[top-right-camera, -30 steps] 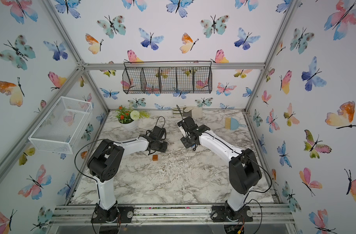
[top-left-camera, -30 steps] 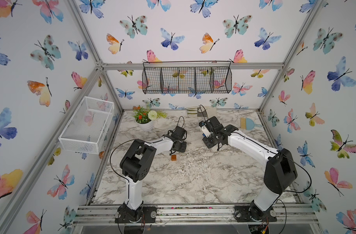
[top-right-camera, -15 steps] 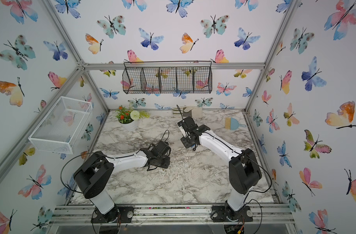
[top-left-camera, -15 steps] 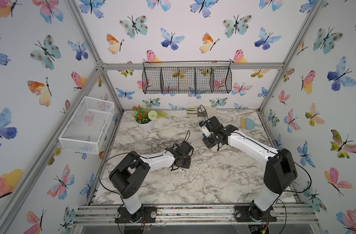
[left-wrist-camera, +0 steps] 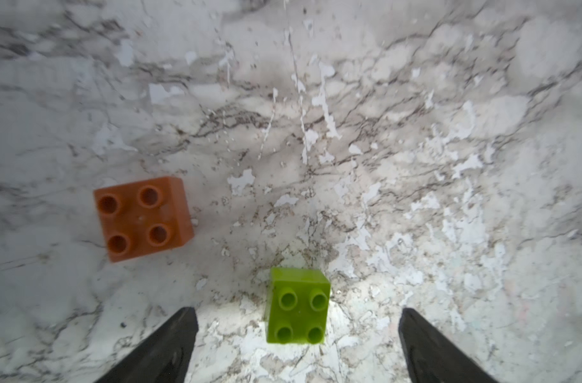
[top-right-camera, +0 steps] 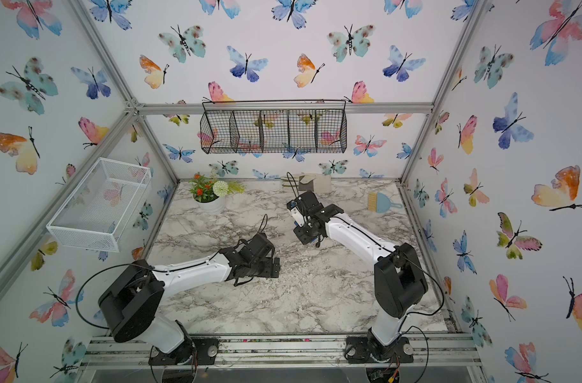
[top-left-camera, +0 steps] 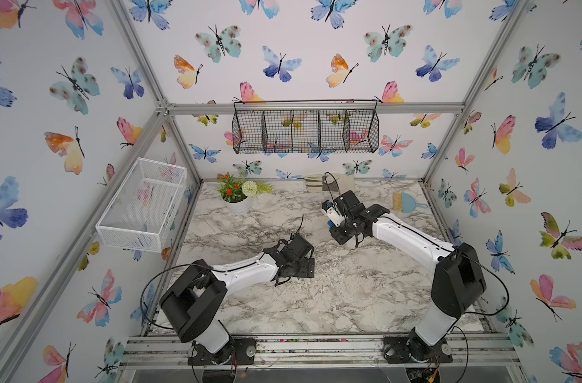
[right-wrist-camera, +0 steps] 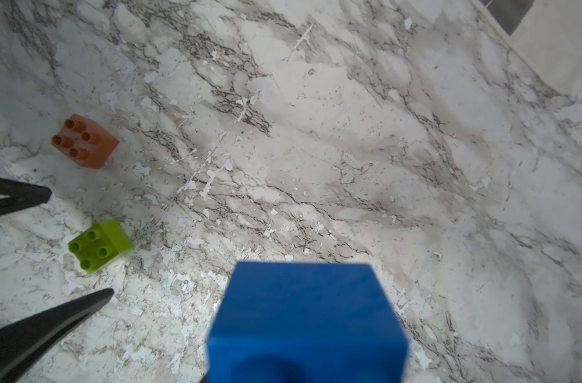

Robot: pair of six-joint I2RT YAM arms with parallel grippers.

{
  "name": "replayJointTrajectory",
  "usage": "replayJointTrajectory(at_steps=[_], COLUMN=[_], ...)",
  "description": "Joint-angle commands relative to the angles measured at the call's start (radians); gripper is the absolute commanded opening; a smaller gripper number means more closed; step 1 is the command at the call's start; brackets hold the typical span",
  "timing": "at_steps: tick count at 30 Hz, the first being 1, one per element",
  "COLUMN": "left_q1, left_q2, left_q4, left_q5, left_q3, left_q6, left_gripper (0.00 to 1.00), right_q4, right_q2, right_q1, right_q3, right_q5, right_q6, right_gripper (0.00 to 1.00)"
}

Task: Assemble the letter y with lego
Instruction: Move the lego brick at the center of the board, then assemble the lego brick with the lego brick.

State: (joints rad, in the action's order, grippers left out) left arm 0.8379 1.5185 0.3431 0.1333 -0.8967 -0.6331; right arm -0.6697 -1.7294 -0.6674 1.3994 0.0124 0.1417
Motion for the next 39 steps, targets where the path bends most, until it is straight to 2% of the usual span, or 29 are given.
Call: replayJointTrajectory(at_steps=[1, 6, 13, 18, 25, 39], left_q1=[-0.024, -0.181, -0.473, -0.609, -0.647, -0.652], left_q2=[-0.105, -0.188, -0.354, -0.365, -0.334, -0.314], left_q4=[0.085, 0.171, 0.169, 0.178, 0.166, 0.150], left_q5=[0.098, 0.051, -0.035, -0.089, -0.126, -0.144], left_q3=[-0.059, -0.085, 0.008, 0.039, 0.037, 0.040], left_q6=[0.005, 0.031, 0.070, 0.109, 0.133, 0.133], left_gripper=[0.98, 0.98, 0.98, 0.98, 0.98, 0.98], right_q4=[-0.024, -0.053, -0.031, -0.033, -0.034, -0.073], right_q2=[-0.049, -0.131, -0.163, -0.197, -0.227, -0.272], right_q1=[-0.069, -0.153, -0.239, -0.278, -0.300, -0.317], right_q3=[-0.002, 0.048, 0.040, 0.036, 0.057, 0.095], right_q5=[-0.083, -0.051, -0.101, -0.107, -0.104, -0.097], right_q6=[0.129, 0.158, 0.193, 0.208, 0.205, 0.200], right_gripper=[0.28, 0.28, 0.28, 0.27, 0.27, 0.27])
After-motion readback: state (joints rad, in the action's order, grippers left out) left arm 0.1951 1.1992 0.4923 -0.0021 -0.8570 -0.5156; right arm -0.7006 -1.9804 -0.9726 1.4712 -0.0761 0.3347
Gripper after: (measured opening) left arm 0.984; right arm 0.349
